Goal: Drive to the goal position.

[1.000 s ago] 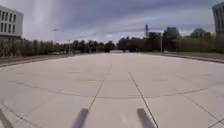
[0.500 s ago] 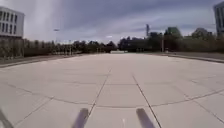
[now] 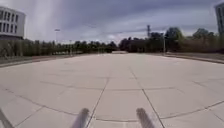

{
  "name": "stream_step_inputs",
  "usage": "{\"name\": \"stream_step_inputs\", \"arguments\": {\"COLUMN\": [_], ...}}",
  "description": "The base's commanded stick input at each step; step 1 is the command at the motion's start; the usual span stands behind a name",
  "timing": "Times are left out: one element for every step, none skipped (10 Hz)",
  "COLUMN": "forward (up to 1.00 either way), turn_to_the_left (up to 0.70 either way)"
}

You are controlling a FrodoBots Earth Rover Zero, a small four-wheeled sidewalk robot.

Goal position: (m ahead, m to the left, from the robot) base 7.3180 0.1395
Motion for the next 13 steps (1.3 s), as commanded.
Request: {"name": "stream_step_inputs", "arguments": {"forward": [0.5, 0.5, 0.5, 0.5, 0.5, 0.5, 0.5, 0.5, 0.5, 0.5, 0.5, 0.5, 0.5], "turn_to_the_left": [0.0, 0.0, 0.0, 0.0, 0.0, 0.0, 0.0, 0.0, 0.0, 0.0, 0.0, 0.0, 0.0]}}
